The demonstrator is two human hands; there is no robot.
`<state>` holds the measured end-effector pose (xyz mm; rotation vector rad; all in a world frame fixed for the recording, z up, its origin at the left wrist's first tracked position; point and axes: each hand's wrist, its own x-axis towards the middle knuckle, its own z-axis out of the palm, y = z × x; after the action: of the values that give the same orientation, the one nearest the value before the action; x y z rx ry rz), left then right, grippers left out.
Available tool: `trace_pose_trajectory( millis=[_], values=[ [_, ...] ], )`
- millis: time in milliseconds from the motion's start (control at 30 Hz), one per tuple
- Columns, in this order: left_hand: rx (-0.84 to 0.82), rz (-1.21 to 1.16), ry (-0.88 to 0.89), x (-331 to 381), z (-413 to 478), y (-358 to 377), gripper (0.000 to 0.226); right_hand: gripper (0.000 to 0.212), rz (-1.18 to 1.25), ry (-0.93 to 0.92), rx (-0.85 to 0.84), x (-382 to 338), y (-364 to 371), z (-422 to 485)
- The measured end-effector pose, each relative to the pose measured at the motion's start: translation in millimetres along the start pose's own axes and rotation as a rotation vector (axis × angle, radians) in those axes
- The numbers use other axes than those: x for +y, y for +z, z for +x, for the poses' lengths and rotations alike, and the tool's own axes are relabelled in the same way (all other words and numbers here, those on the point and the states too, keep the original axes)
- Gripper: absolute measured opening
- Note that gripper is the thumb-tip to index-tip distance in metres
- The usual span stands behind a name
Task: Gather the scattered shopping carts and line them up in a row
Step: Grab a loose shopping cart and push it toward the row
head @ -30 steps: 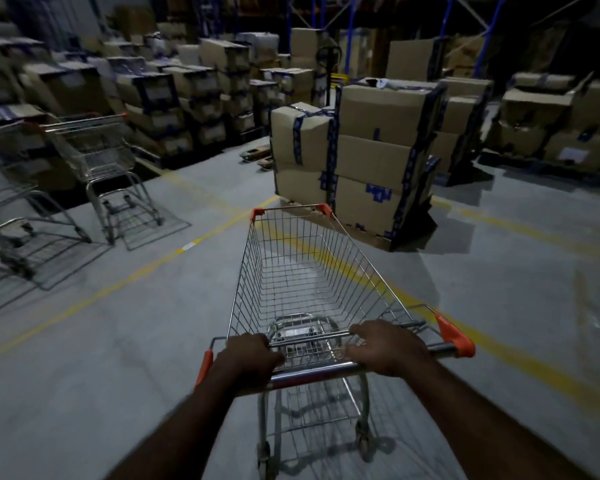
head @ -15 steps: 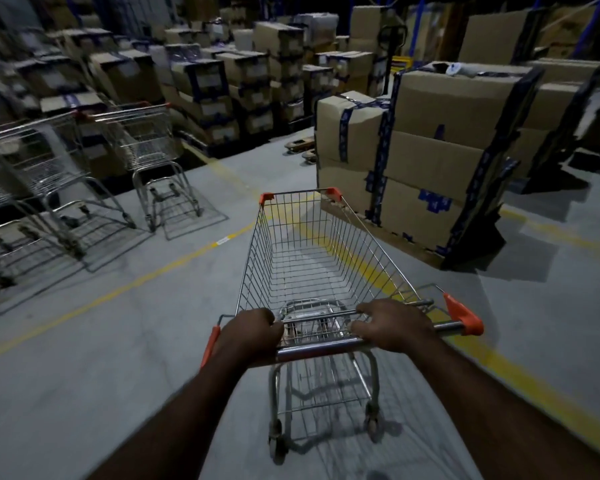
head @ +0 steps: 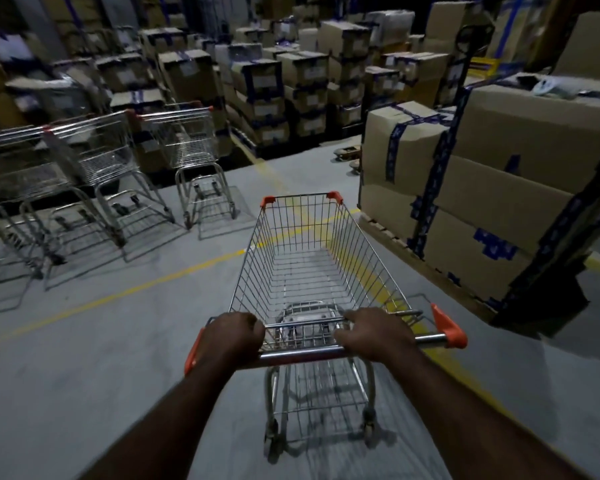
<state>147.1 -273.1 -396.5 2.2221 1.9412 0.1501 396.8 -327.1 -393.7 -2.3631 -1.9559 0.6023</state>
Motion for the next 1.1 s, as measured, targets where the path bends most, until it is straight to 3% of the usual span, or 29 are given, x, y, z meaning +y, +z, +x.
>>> trace_pose_trajectory(
  millis=[400, 867, 933, 1033, 1100],
  values=[
    [-0.024, -0.056, -0.091, 32.1, 161.3, 0.8, 0.031, 0.074, -0.026, -0.048, -0.01, 19.0, -58.5, 169.3],
    [-0.118, -0.043, -0.069, 59.5, 385.7, -9.5, 0.028, 0.078, -0.046, -0.102, -0.034, 24.3, -127.0, 399.0],
    [-0.174, -0.069, -0.066, 61.2, 419.8, -7.8, 0.042, 0.077, -0.053, -0.121, -0.036, 28.3, -135.1, 434.0],
    [-0.327, -0.116, 0.027, 60.0, 464.6, -4.7, 0.102, 0.078, -0.066, -0.168, -0.038, 34.9, -146.4, 484.4],
    [-0.362, -0.048, 0.111, 64.5, 499.7, -2.7, 0.126, 0.085, -0.068, -0.199, -0.052, 40.7, -156.1, 527.4]
  ],
)
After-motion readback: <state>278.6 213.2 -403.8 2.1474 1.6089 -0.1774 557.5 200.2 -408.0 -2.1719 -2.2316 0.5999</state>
